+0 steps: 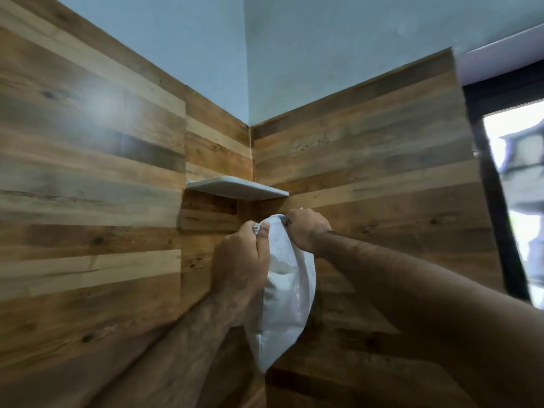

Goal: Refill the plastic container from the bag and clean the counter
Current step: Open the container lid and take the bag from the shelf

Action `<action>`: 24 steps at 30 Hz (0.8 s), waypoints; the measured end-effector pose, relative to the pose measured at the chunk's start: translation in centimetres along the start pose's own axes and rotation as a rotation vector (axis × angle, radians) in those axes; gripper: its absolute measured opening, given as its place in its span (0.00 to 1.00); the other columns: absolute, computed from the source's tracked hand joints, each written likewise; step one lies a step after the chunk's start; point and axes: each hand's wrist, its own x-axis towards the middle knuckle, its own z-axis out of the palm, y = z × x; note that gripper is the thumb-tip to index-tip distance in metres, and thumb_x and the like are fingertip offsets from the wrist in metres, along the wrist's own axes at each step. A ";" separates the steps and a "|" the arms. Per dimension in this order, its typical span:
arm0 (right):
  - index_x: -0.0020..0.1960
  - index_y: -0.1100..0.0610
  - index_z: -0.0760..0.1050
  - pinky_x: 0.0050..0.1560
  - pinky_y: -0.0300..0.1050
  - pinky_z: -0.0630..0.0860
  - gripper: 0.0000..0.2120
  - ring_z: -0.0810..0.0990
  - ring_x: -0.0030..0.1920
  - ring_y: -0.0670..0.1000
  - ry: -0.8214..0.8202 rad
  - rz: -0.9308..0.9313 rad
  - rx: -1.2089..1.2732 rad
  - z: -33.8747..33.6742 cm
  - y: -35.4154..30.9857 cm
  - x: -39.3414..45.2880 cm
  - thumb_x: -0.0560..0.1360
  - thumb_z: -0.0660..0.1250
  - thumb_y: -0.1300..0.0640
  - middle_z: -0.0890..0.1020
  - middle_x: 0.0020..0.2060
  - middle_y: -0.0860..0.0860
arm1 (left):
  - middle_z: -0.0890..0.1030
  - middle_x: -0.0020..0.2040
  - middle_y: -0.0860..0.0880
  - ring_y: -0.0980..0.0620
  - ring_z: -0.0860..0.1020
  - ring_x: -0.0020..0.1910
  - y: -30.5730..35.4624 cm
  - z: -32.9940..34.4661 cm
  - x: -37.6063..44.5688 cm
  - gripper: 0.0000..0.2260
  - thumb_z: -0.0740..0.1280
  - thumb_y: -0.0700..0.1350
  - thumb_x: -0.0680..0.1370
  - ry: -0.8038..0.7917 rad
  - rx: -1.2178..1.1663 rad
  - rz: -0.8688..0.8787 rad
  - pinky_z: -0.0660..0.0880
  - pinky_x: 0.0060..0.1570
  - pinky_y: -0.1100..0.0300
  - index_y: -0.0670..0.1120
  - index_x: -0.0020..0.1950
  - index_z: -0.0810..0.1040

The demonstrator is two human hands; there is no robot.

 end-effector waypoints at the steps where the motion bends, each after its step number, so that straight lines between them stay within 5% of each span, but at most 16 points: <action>1: 0.40 0.49 0.72 0.35 0.43 0.70 0.14 0.80 0.39 0.51 -0.009 -0.005 -0.015 -0.7 0.9 -1.5 0.85 0.59 0.53 0.82 0.41 0.48 | 0.73 0.32 0.58 0.56 0.74 0.30 1.3 -0.4 -1.1 0.15 0.61 0.54 0.87 -0.030 0.006 -0.009 0.62 0.31 0.66 0.50 0.44 0.76; 6: 0.41 0.50 0.73 0.40 0.47 0.74 0.11 0.84 0.44 0.58 -0.172 0.043 -0.101 -2.0 6.2 -11.8 0.81 0.59 0.53 0.84 0.45 0.51 | 0.86 0.45 0.43 0.37 0.82 0.45 7.9 -2.1 -8.9 0.18 0.59 0.56 0.87 -0.260 0.071 -0.058 0.68 0.40 0.52 0.45 0.49 0.81; 9: 0.47 0.50 0.78 0.37 0.44 0.73 0.10 0.83 0.44 0.56 -0.306 0.082 -0.136 -1.0 10.4 -19.4 0.82 0.60 0.54 0.83 0.44 0.50 | 0.86 0.47 0.44 0.39 0.82 0.46 11.8 -3.1 -16.0 0.19 0.58 0.57 0.87 -0.423 0.099 -0.113 0.64 0.39 0.56 0.46 0.48 0.80; 13: 0.53 0.57 0.83 0.42 0.48 0.77 0.13 0.85 0.48 0.62 -0.481 0.123 -0.175 1.3 16.0 -30.7 0.82 0.60 0.57 0.85 0.48 0.57 | 0.85 0.46 0.45 0.50 0.75 0.35 15.7 -4.0 -26.9 0.17 0.57 0.56 0.88 -0.647 0.120 -0.204 0.60 0.33 0.58 0.49 0.45 0.74; 18: 0.54 0.60 0.84 0.49 0.48 0.78 0.16 0.86 0.54 0.65 -0.667 0.117 -0.164 4.1 20.4 -44.8 0.83 0.59 0.54 0.87 0.52 0.60 | 0.86 0.49 0.40 0.35 0.83 0.50 20.6 -5.2 -41.4 0.16 0.57 0.56 0.88 -0.838 0.196 -0.354 0.71 0.43 0.50 0.46 0.53 0.77; 24: 0.61 0.55 0.84 0.50 0.50 0.78 0.16 0.85 0.57 0.65 -0.796 0.098 -0.203 4.2 22.2 -56.8 0.84 0.60 0.51 0.87 0.57 0.58 | 0.86 0.49 0.42 0.39 0.84 0.48 25.9 -8.1 -53.2 0.16 0.57 0.56 0.88 -1.007 0.266 -0.406 0.74 0.42 0.52 0.47 0.55 0.77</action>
